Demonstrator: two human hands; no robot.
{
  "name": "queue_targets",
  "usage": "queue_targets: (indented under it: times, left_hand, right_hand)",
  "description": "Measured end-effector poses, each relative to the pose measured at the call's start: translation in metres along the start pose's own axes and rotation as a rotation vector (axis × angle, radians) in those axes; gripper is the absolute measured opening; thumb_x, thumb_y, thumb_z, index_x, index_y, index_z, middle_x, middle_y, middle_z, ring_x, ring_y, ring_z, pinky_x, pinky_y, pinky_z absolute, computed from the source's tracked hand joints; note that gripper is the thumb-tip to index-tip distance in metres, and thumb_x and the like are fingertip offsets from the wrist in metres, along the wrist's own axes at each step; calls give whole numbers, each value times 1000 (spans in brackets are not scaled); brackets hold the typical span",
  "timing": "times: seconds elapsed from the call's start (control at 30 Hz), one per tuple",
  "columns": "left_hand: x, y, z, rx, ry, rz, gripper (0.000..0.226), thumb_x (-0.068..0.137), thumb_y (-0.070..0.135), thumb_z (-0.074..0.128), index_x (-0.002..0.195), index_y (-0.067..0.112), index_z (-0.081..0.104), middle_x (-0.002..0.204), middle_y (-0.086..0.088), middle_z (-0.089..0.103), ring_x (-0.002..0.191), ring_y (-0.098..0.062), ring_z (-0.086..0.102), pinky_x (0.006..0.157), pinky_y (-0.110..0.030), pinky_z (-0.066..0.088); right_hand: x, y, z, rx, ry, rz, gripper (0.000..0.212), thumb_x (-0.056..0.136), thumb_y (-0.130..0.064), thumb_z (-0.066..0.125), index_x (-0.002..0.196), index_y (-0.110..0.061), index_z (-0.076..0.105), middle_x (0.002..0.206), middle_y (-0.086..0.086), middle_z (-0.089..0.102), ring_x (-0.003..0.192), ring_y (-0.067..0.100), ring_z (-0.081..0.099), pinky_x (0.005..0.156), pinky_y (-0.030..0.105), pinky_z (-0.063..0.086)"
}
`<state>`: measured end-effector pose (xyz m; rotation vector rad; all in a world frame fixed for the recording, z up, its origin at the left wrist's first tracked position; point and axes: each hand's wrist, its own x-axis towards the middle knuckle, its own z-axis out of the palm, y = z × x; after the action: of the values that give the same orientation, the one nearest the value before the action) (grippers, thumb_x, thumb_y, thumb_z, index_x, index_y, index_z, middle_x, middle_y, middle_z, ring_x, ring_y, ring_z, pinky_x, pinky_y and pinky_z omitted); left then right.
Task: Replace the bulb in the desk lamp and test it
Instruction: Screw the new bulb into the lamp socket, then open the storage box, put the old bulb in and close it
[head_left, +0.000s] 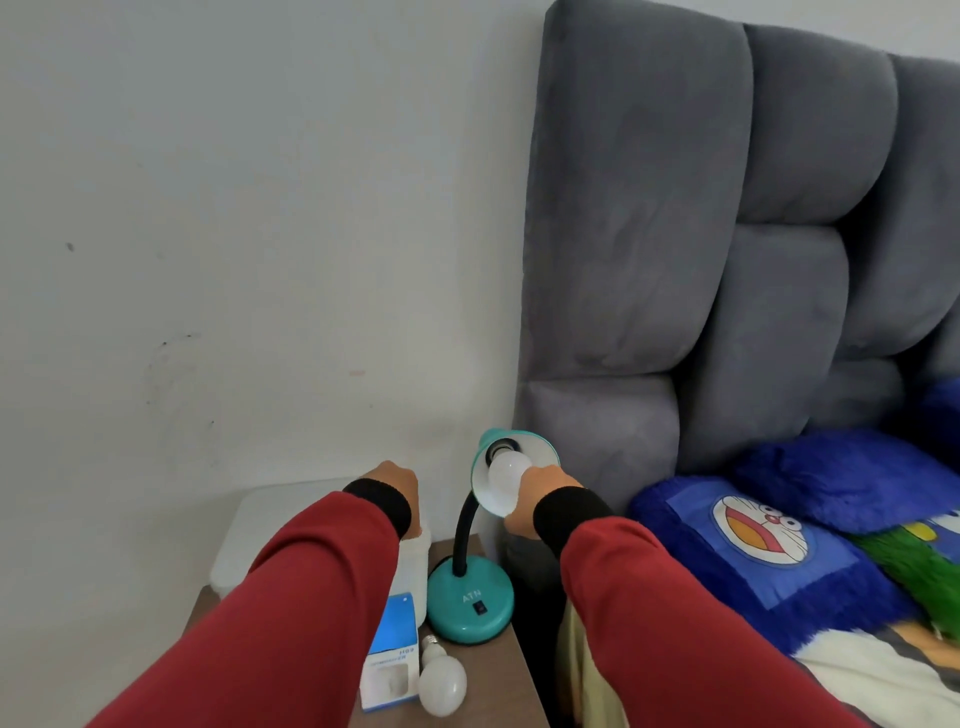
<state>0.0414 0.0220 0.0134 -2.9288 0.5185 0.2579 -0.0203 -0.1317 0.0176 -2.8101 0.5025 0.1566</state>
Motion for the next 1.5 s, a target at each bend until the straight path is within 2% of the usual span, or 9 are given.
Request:
queue_targets:
  times: [0.2,0.33,0.43,0.5,0.7,0.9,1.07,1.27,1.5]
  left_hand:
    - [-22,-19,-3,52,-25,-44,36,92,34,55,112,5,62,123,-11,63,114,-25,60,89,-29,49]
    - [-42,-38,-2,46,-16,-84,30,92,33,56,107,8,63,121,-11,63,115,-24,60,89,-28,49]
    - [-52,-55,4,35,-29,-136,23,91,31,56,90,9,62,100,-9,59,114,-23,60,83,-26,48]
    - [-59,-67,8,23,-30,-161,30,91,31,57,106,6,64,94,-6,54,113,-23,61,79,-25,46]
    - [-81,-97,19,41,-59,-200,40,92,34,55,117,4,61,121,-9,63,114,-25,60,90,-29,49]
    - [-87,-127,36,-17,-72,-216,41,90,36,57,119,7,60,120,-7,62,114,-25,59,90,-29,48]
    - [-81,-143,51,-119,-17,-266,51,92,36,56,134,7,49,136,-9,53,123,-25,53,98,-30,45]
    - [-49,-155,87,-427,78,-309,72,88,41,60,147,18,25,142,-15,43,127,-31,47,102,-38,43]
    - [5,-168,132,-687,150,-343,76,89,54,50,150,30,12,153,-16,20,140,-32,29,113,-42,31]
  right_hand:
    - [-21,-12,-6,-130,-112,-88,61,90,-27,61,139,-1,35,140,15,46,128,30,46,104,35,41]
    - [-28,-24,2,-198,-131,-105,51,86,-31,63,127,-2,50,126,13,57,111,29,57,88,32,48]
    - [-33,-37,6,-250,-139,-148,48,86,-34,62,124,-5,55,124,12,60,107,28,59,88,33,48]
    - [-38,-47,9,-278,-134,-178,47,86,-36,62,121,-5,58,124,13,62,112,29,59,91,35,48]
    - [-43,-73,20,-296,-106,-250,47,84,-38,63,116,-3,60,121,14,64,110,31,61,77,30,44]
    - [-41,-94,38,-319,-134,-287,49,85,-42,60,113,-1,61,121,15,63,93,30,58,72,29,40]
    - [-29,-101,53,-179,-109,-316,56,90,-40,56,136,-12,45,138,11,50,125,29,49,100,34,42]
    - [5,-101,88,30,-24,-342,70,88,-40,59,146,-25,23,131,19,50,119,33,52,97,34,42]
    - [57,-95,127,169,54,-239,72,88,-45,57,147,-30,19,138,18,39,126,33,43,106,41,40]
